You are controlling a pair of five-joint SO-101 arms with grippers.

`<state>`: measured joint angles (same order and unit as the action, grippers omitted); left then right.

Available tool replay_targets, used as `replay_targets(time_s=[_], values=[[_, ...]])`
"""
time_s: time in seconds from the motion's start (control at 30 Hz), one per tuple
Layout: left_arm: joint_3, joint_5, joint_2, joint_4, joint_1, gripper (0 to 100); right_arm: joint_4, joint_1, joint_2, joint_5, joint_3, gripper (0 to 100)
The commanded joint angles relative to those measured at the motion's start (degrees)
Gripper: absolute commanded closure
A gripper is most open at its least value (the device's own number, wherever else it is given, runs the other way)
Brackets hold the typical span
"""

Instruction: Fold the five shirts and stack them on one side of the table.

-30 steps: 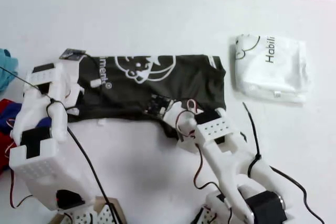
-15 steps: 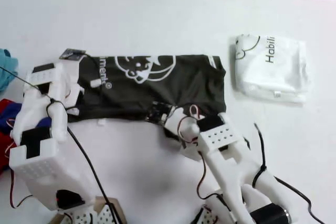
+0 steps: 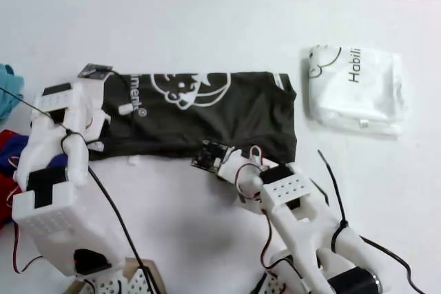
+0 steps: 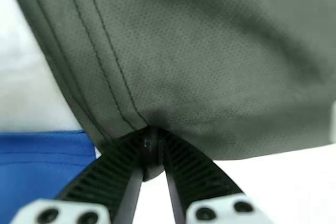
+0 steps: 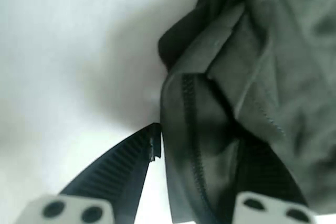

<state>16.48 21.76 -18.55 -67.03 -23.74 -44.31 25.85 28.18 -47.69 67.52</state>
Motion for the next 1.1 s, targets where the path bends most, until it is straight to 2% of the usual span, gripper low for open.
replay_targets(time_s=[0.0,0.37,0.43,0.53,0.57,0.63,0.83,1.07], values=[[0.04,0.53,-0.53,1.93,0.09,97,1.80,-2.24,0.84,0.00,-0.18,75.9],[0.04,0.53,-0.53,1.93,0.09,97,-1.63,-3.56,-9.19,-0.09,-7.82,76.3],[0.04,0.53,-0.53,1.93,0.09,97,-1.27,-3.74,-9.63,-0.09,-8.70,81.3],[0.04,0.53,-0.53,1.93,0.09,97,-1.45,-5.32,-9.19,0.26,-11.25,97.3],[0.04,0.53,-0.53,1.93,0.09,97,-1.63,-6.29,-8.84,0.26,-12.31,98.9],[0.04,0.53,-0.53,1.93,0.09,97,-3.21,-8.13,-7.69,0.26,-14.95,95.9],[0.04,0.53,-0.62,1.93,0.09,97,-10.68,-9.10,-5.85,-0.09,-23.74,97.8],[0.04,0.53,-0.62,1.93,0.09,97,-4.26,-9.10,-9.45,-0.09,-29.19,97.8]])
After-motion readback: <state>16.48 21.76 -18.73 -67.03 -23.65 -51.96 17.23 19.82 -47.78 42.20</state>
